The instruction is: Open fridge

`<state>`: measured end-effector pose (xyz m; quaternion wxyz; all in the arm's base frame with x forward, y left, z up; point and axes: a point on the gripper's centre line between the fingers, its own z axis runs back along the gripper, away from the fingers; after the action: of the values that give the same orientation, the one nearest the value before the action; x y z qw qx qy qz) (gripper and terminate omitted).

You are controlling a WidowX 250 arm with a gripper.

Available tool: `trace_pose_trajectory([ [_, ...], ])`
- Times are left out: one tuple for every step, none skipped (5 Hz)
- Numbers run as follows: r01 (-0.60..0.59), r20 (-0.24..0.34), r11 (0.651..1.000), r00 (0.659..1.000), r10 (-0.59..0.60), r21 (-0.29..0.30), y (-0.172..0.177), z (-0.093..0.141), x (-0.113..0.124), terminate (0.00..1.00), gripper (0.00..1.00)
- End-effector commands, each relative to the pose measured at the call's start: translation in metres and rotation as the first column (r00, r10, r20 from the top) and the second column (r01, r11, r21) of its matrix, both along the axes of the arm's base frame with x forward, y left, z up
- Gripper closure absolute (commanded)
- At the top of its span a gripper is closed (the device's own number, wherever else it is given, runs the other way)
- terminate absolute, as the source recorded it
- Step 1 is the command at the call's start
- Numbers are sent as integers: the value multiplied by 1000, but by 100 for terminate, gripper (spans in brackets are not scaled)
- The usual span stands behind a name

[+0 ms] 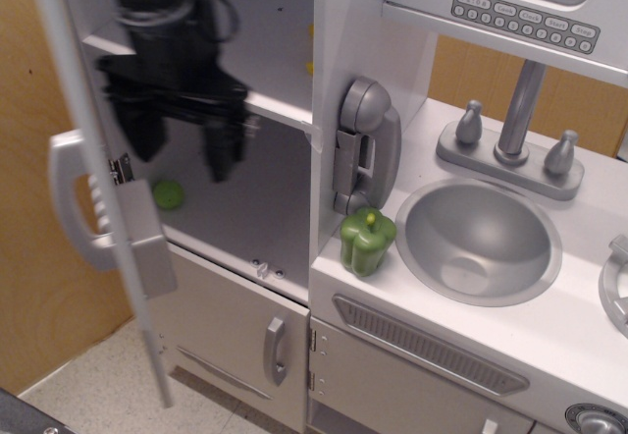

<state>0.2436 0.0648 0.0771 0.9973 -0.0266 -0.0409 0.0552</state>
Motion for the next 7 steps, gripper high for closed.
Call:
trace_pose_trajectory([
  [-64, 27, 994, 998, 62, 94, 73, 4, -14, 0, 0],
  [-116, 96, 976, 990, 100, 186, 110, -4, -15, 0, 0],
  [-151, 106, 962, 986, 130, 227, 135, -6, -23, 0, 0],
  [-200, 103, 956, 978, 181, 217, 146, 4, -25, 0, 0],
  [-279, 77, 937, 960, 269, 210, 164, 8, -16, 0, 0],
  [-279, 77, 937, 960, 269, 210, 164, 8, -16, 0, 0],
  [-279, 77, 937, 960, 269, 210, 164, 8, -16, 0, 0],
])
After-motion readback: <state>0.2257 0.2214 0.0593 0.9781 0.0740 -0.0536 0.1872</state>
